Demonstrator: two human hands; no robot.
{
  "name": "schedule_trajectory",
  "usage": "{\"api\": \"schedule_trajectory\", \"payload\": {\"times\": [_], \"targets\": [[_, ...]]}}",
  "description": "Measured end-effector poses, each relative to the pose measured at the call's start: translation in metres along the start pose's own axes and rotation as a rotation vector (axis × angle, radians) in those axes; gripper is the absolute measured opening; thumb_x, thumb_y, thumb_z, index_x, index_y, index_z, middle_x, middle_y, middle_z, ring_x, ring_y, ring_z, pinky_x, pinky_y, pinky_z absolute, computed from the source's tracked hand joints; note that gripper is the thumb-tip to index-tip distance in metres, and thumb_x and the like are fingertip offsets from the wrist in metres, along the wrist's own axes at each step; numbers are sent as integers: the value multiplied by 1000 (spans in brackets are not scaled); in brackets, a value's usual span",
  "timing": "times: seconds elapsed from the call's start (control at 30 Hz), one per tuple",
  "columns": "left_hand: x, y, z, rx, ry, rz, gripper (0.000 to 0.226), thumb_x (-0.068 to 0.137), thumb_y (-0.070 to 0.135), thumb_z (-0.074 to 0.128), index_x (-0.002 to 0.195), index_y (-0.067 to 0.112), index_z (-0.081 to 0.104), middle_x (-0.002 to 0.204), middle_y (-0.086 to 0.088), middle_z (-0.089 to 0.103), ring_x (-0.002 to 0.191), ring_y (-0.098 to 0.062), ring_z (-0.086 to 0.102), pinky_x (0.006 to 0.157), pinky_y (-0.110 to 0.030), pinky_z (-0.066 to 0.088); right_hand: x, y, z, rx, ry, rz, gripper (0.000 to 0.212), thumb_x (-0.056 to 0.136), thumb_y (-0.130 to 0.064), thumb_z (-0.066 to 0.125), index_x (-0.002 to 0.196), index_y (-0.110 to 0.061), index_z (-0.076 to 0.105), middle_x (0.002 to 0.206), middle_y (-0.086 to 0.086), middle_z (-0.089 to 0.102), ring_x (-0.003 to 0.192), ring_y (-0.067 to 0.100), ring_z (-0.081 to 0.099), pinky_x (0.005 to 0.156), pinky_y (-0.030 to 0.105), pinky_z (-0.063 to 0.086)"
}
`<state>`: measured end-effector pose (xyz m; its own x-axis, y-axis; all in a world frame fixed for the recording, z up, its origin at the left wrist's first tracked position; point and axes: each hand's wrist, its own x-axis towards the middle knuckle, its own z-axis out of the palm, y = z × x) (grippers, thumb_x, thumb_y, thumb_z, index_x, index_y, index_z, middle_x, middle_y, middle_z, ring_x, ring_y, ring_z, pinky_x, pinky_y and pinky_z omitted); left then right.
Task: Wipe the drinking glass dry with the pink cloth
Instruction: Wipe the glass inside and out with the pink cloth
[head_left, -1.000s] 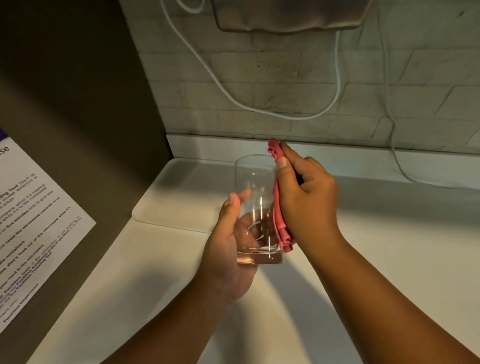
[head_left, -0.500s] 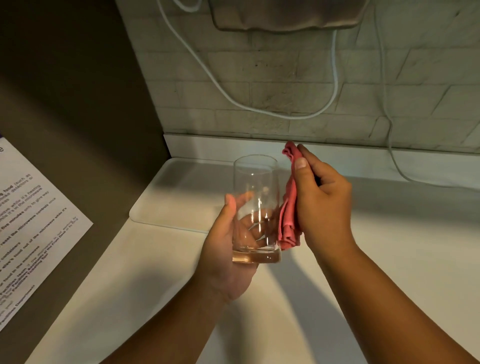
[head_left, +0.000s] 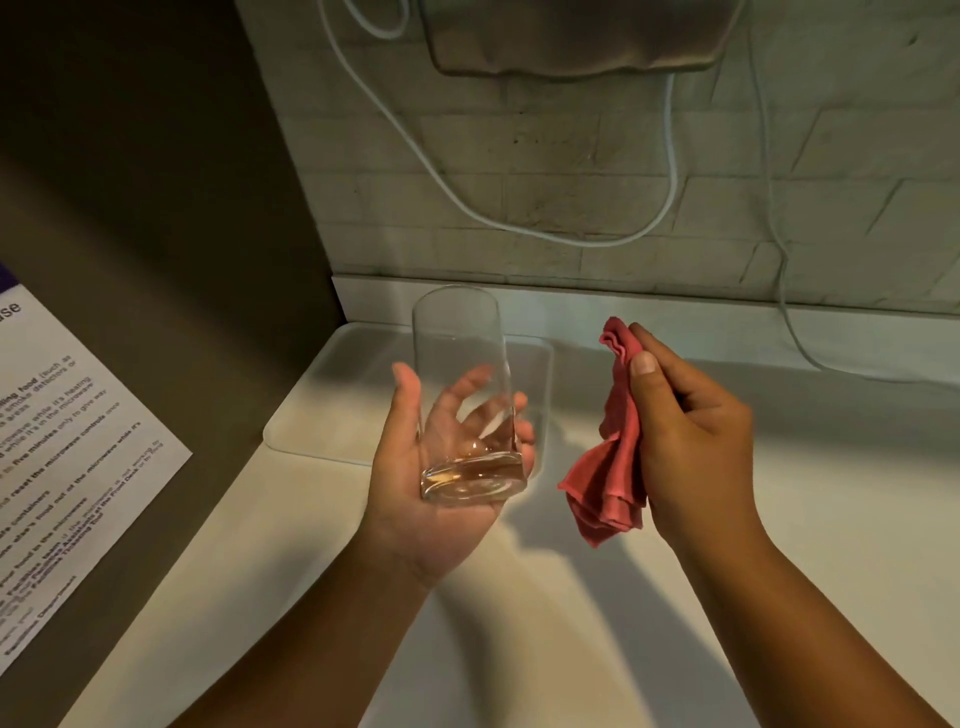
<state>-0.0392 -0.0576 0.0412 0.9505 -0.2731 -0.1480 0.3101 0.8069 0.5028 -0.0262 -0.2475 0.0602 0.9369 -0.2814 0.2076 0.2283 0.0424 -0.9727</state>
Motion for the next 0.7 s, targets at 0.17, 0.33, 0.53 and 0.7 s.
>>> {"api": "schedule_trajectory", "payload": {"times": [0.17, 0.33, 0.53, 0.7], "targets": [[3, -6, -8, 97, 39, 9, 81, 89, 67, 61, 146, 9, 58, 116, -17, 64, 87, -33, 67, 75, -44, 60, -10, 2, 0, -90, -21, -116, 28, 99, -28, 60, 126, -35, 68, 99, -14, 73, 94, 5, 68, 88, 35, 56], [5, -15, -3, 193, 125, 60, 76, 89, 67, 59, 141, 11, 64, 127, -21, 63, 100, -36, 69, 88, -50, 59, -33, 0, 13, -334, -75, -479, 34, 98, -24, 58, 132, -28, 62, 77, -22, 50, 67, 2, 55, 64, 11, 41], [1, -15, -7, 189, 35, 16, 68, 102, 66, 47, 124, 6, 70, 97, -14, 79, 98, -27, 78, 85, -39, 62, -59, -11, 32, -713, -325, -830, 42, 100, -26, 52, 140, -16, 58, 95, 1, 66, 77, 14, 57, 63, 30, 54], [1, -15, -10, 247, 24, 12, 61, 106, 58, 43, 120, 9, 76, 110, -13, 79, 111, -26, 74, 92, -37, 59, -45, -31, 48, -790, -317, -821, 40, 96, -23, 59, 134, -15, 63, 101, 3, 69, 83, 20, 63, 68, 35, 57]]}}
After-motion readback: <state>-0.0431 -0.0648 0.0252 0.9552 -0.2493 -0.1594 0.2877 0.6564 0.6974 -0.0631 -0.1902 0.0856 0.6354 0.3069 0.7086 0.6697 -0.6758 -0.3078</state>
